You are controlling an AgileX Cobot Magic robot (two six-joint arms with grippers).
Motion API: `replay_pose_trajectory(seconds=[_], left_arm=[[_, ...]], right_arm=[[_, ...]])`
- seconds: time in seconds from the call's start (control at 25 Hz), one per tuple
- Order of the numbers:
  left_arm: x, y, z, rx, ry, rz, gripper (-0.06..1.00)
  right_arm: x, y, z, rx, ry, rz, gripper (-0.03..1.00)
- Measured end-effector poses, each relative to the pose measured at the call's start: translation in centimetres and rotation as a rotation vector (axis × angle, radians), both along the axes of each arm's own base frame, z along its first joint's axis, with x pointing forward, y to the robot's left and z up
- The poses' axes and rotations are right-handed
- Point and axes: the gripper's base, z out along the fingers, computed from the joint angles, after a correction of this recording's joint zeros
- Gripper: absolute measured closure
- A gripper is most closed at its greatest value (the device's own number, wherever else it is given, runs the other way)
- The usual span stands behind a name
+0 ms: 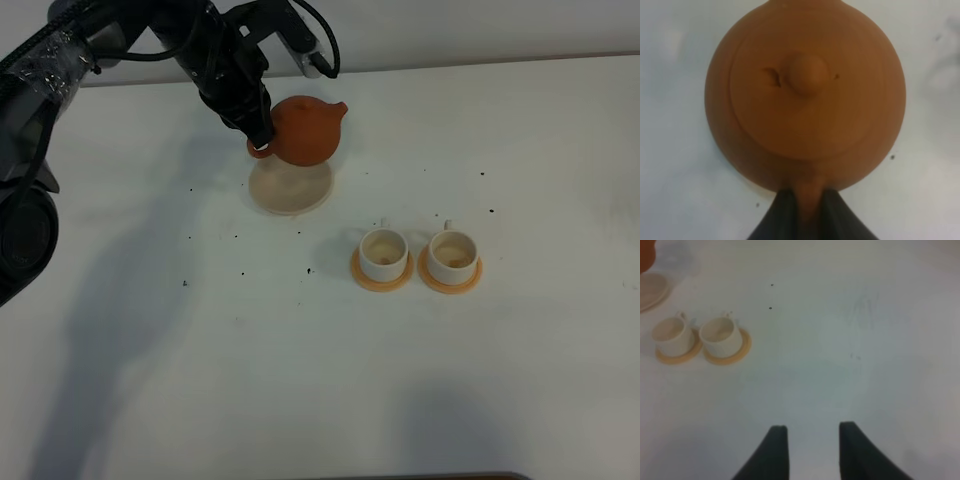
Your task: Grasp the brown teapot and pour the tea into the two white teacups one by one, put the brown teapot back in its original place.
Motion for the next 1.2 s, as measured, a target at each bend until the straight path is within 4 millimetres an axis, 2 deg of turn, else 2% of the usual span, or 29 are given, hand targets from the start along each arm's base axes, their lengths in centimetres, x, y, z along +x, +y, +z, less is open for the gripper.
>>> replay_pose_trajectory(seconds=[0.24,0.64,1.2], left_arm=[[-0.5,-1.3,0.1,-0.01,-0.018,-0.113,0.83],[-2.1,-6.2,0.2,-0.017,-0.119,-0.38,0.83],[-2.9,-9.9,0.5,0.041,-0.326,-0.676,0.83]], right_arm=[[0.0,0.0,0.0,0.0,0.0,0.0,0.73],[0.0,0.0,0.0,0.0,0.0,0.0,0.73],[0.0,0.0,0.0,0.0,0.0,0.0,0.73]])
